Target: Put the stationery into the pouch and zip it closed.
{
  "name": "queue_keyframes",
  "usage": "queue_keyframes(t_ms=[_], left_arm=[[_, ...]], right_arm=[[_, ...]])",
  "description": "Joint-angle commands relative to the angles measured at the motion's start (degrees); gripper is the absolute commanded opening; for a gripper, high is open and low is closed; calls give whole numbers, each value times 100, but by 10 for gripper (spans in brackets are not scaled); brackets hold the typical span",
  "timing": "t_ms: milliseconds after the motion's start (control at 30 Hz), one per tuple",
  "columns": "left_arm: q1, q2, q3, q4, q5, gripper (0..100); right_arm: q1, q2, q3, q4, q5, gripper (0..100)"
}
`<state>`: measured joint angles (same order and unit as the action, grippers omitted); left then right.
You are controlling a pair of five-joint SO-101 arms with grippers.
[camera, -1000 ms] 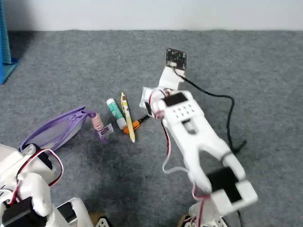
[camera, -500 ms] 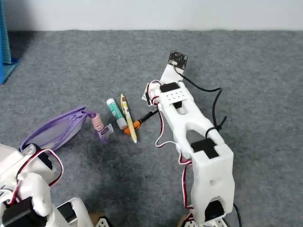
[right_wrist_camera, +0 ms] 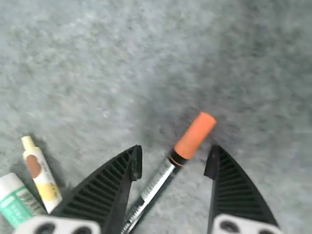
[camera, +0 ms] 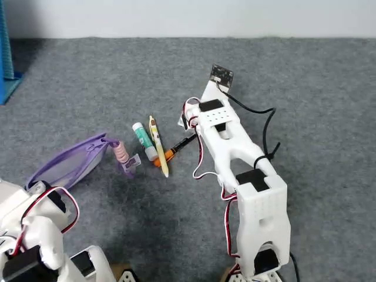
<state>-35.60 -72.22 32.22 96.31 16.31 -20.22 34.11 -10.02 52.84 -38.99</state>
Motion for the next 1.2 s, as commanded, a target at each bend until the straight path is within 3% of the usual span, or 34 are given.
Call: queue_keyframes(t_ms=[0, 167, 400, 733, 1167], left_arm=[[18, 53, -180, 9, -44, 12], [18, 53, -180, 9, -44, 12], [18, 53, -180, 9, -53, 12], [62, 53, -207, 53, -53, 12], [1881, 53, -215, 70, 149, 12]], right_arm=[[242, -4, -105, 374, -44, 190], [382, -22, -114, 365, -44, 1], [523, -154, -114, 664, 387, 10], [831, -1947, -79, 2044, 1099, 8], [778, -4233, -79, 3679, 1565, 8]])
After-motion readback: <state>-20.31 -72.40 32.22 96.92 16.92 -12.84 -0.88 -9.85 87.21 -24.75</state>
